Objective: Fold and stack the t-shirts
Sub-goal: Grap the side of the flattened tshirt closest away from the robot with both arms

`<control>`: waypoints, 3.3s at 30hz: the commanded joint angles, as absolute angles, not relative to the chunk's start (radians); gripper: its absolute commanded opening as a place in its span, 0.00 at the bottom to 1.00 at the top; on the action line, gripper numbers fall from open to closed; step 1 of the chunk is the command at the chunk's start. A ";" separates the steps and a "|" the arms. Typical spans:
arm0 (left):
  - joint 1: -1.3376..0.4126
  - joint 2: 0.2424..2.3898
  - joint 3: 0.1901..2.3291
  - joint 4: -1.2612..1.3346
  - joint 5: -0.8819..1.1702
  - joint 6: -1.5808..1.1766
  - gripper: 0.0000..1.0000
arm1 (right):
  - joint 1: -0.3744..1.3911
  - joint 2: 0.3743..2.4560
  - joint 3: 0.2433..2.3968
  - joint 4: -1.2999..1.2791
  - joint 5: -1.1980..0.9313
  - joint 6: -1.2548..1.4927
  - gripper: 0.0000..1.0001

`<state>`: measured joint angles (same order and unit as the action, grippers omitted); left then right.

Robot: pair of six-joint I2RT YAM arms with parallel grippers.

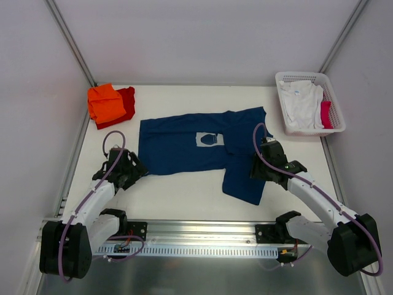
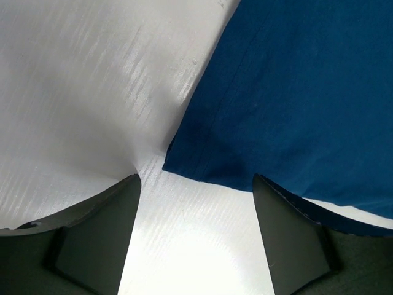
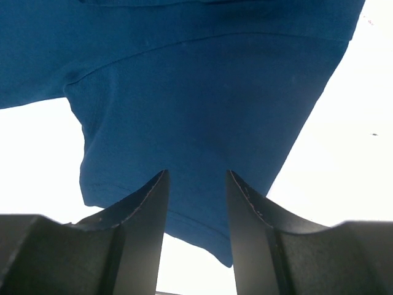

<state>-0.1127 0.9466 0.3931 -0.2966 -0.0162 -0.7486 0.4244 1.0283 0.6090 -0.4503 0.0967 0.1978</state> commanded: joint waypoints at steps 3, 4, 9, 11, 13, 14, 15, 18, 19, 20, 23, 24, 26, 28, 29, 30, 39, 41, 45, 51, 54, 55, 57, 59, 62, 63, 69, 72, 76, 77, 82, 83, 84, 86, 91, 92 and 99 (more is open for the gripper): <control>-0.130 0.962 0.397 -0.301 -0.067 -0.785 0.68 | 0.431 1.008 0.615 -0.445 0.089 0.207 0.45; -0.132 0.963 0.403 -0.299 -0.072 -0.782 0.67 | 0.431 1.008 0.615 -0.446 0.090 0.206 0.45; -0.137 0.992 0.429 -0.291 -0.103 -0.778 0.53 | 0.431 1.005 0.614 -0.449 0.091 0.207 0.45; -0.140 1.009 0.439 -0.287 -0.115 -0.779 0.47 | 0.429 1.000 0.614 -0.449 0.091 0.206 0.45; -0.143 1.020 0.449 -0.284 -0.129 -0.784 0.47 | 0.431 0.991 0.609 -0.451 0.089 0.206 0.45; -0.147 1.028 0.452 -0.284 -0.133 -0.784 0.47 | 0.431 0.989 0.609 -0.454 0.087 0.206 0.45; -0.147 1.034 0.457 -0.284 -0.143 -0.784 0.47 | 0.431 0.986 0.607 -0.457 0.087 0.206 0.45; -0.152 1.052 0.469 -0.284 -0.152 -0.787 0.45 | 0.430 0.977 0.600 -0.462 0.092 0.209 0.45; -0.153 1.055 0.471 -0.285 -0.155 -0.790 0.43 | 0.431 0.971 0.597 -0.463 0.092 0.213 0.45; -0.153 1.061 0.474 -0.284 -0.158 -0.792 0.37 | 0.431 0.968 0.589 -0.465 0.092 0.216 0.45; -0.156 1.072 0.482 -0.284 -0.166 -0.793 0.30 | 0.433 0.953 0.569 -0.466 0.080 0.232 0.45; -0.158 1.077 0.483 -0.284 -0.166 -0.793 0.23 | 0.433 0.948 0.565 -0.468 0.077 0.236 0.45; -0.160 1.091 0.491 -0.284 -0.166 -0.793 0.20 | 0.436 0.934 0.551 -0.474 0.081 0.244 0.45; -0.163 1.106 0.499 -0.284 -0.166 -0.796 0.12 | 0.437 0.922 0.542 -0.492 0.089 0.248 0.45; -0.163 1.111 0.502 -0.284 -0.167 -0.798 0.10 | 0.439 0.911 0.532 -0.505 0.092 0.256 0.45; -0.166 1.114 0.503 -0.282 -0.167 -0.798 0.06 | 0.439 0.902 0.526 -0.511 0.095 0.258 0.45; -0.173 1.129 0.511 -0.282 -0.175 -0.796 0.00 | 0.442 0.830 0.499 -0.581 0.098 0.299 0.56; -0.175 1.134 0.512 -0.281 -0.175 -0.796 0.00 | 0.451 0.813 0.494 -0.595 0.104 0.327 0.56; -0.175 1.135 0.515 -0.281 -0.179 -0.798 0.00 | 0.480 0.762 0.477 -0.644 0.112 0.386 0.54; -0.173 1.141 0.520 -0.281 -0.179 -0.796 0.00 | 0.521 0.683 0.445 -0.710 0.101 0.477 0.50; -0.175 1.141 0.518 -0.281 -0.179 -0.796 0.00 | 0.540 0.647 0.430 -0.745 0.094 0.506 0.50; -0.173 1.141 0.518 -0.281 -0.181 -0.796 0.00 | 0.545 0.640 0.426 -0.752 0.094 0.511 0.50; -0.175 1.144 0.520 -0.279 -0.181 -0.796 0.00 | 0.548 0.614 0.422 -0.778 0.092 0.526 0.49; -0.173 1.146 0.522 -0.281 -0.179 -0.796 0.00 | 0.552 0.598 0.419 -0.808 0.089 0.532 0.48; -0.176 1.144 0.520 -0.281 -0.181 -0.796 0.00 | 0.558 0.565 0.417 -0.854 0.087 0.545 0.47; -0.175 1.144 0.519 -0.281 -0.181 -0.796 0.00 | 0.558 0.557 0.416 -0.865 0.089 0.548 0.48; -0.176 1.144 0.520 -0.281 -0.181 -0.795 0.00 | 0.571 0.537 0.403 -0.871 0.067 0.575 0.46; -0.176 1.140 0.520 -0.281 -0.183 -0.795 0.00 | 0.574 0.564 0.394 -0.858 0.072 0.575 0.45; -0.176 1.140 0.520 -0.281 -0.181 -0.793 0.00 | 0.578 0.609 0.373 -0.818 0.081 0.571 0.45; -0.175 1.140 0.520 -0.282 -0.181 -0.793 0.00 | 0.577 0.615 0.368 -0.793 0.080 0.571 0.45; -0.176 1.129 0.517 -0.281 -0.178 -0.792 0.00 | 0.577 0.638 0.354 -0.730 0.071 0.574 0.45; -0.176 1.127 0.514 -0.281 -0.178 -0.792 0.00 | 0.577 0.641 0.356 -0.721 0.072 0.574 0.45; -0.176 1.129 0.515 -0.279 -0.179 -0.792 0.00 | 0.577 0.652 0.357 -0.715 0.077 0.569 0.45; -0.176 1.126 0.515 -0.281 -0.179 -0.792 0.00 | 0.577 0.666 0.359 -0.696 0.081 0.563 0.45; -0.176 1.129 0.517 -0.281 -0.176 -0.790 0.00 | 0.577 0.719 0.362 -0.637 0.086 0.545 0.45; -0.176 1.129 0.517 -0.281 -0.178 -0.790 0.00 | 0.578 0.727 0.364 -0.631 0.084 0.543 0.45; -0.175 1.124 0.515 -0.281 -0.178 -0.790 0.00 | 0.578 0.753 0.370 -0.600 0.095 0.526 0.36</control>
